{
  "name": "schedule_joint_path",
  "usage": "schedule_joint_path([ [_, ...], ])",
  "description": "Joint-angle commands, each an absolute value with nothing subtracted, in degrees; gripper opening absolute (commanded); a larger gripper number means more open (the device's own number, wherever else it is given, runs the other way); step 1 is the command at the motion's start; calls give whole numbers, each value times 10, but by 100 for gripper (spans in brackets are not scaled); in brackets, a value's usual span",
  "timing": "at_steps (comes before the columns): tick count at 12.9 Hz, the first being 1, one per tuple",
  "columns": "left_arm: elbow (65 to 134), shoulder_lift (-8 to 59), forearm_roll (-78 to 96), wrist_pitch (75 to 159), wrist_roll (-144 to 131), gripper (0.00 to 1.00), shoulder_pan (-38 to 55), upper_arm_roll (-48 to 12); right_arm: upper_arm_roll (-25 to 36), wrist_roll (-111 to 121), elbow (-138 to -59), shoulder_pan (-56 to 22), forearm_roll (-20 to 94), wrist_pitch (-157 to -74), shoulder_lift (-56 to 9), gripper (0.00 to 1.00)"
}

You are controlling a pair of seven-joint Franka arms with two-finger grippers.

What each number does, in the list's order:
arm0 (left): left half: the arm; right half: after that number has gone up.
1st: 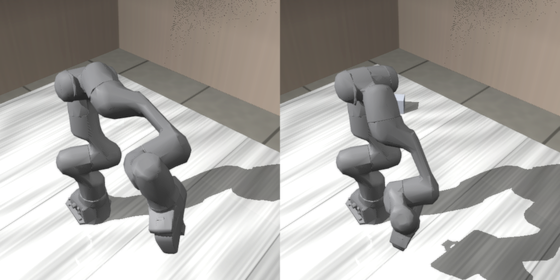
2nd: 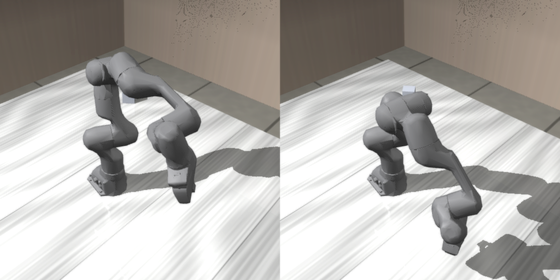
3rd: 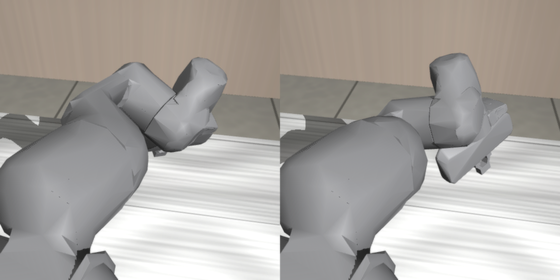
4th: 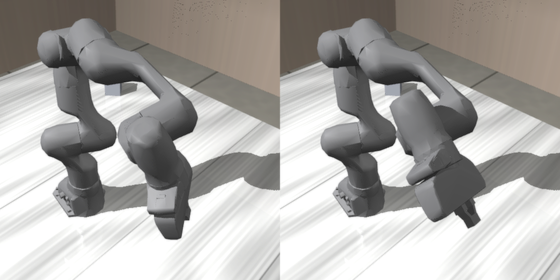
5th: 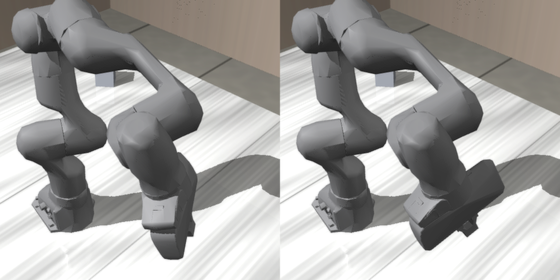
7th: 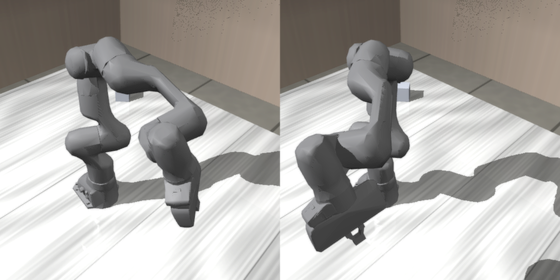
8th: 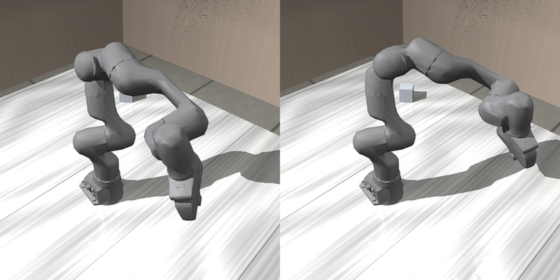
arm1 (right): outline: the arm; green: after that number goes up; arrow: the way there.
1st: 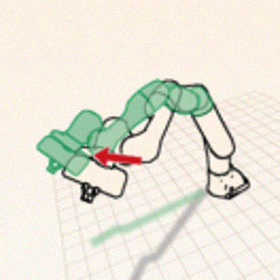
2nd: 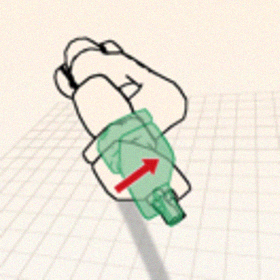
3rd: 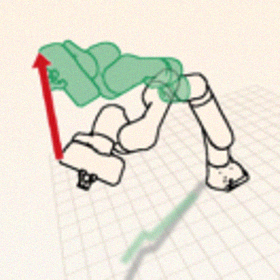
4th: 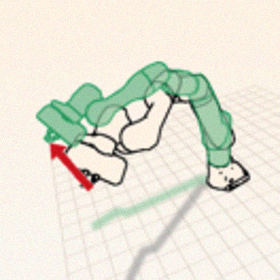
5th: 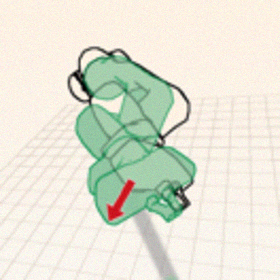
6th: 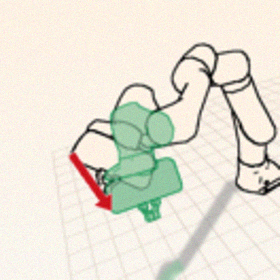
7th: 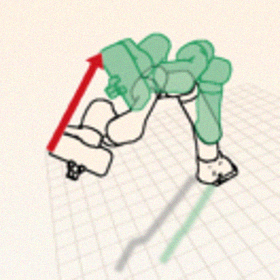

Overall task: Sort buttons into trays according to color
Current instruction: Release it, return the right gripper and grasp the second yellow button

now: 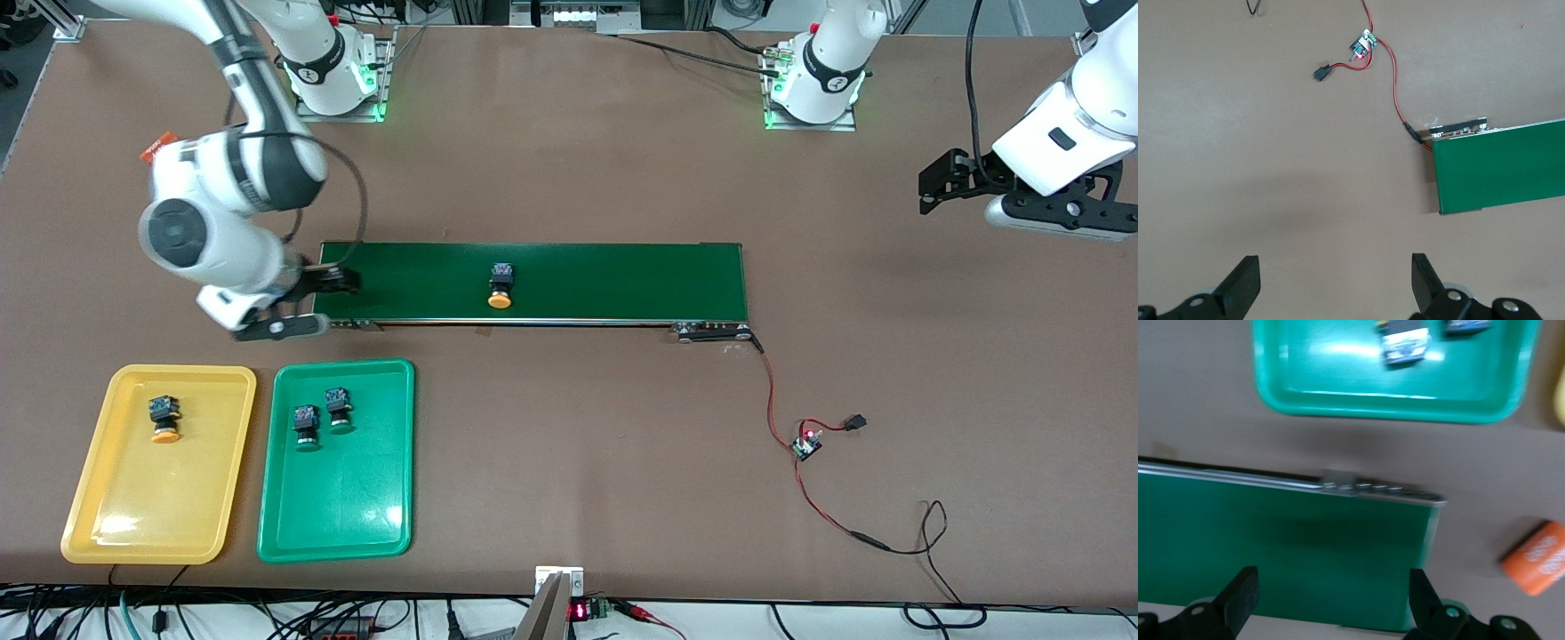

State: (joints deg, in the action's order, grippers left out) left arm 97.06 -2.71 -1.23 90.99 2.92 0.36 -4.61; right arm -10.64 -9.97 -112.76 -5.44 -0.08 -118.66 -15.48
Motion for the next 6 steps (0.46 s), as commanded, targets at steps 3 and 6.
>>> schedule_joint_path([
  [3, 942, -14, -8, 891, 28, 100, 1, -50, -122, -206, -1180, -106, 1, -1293, -151, 100],
  [6, 940, -12, -8, 888, 28, 100, 4, -50, -122, -254, -1193, -138, 1, -1349, -162, 100],
])
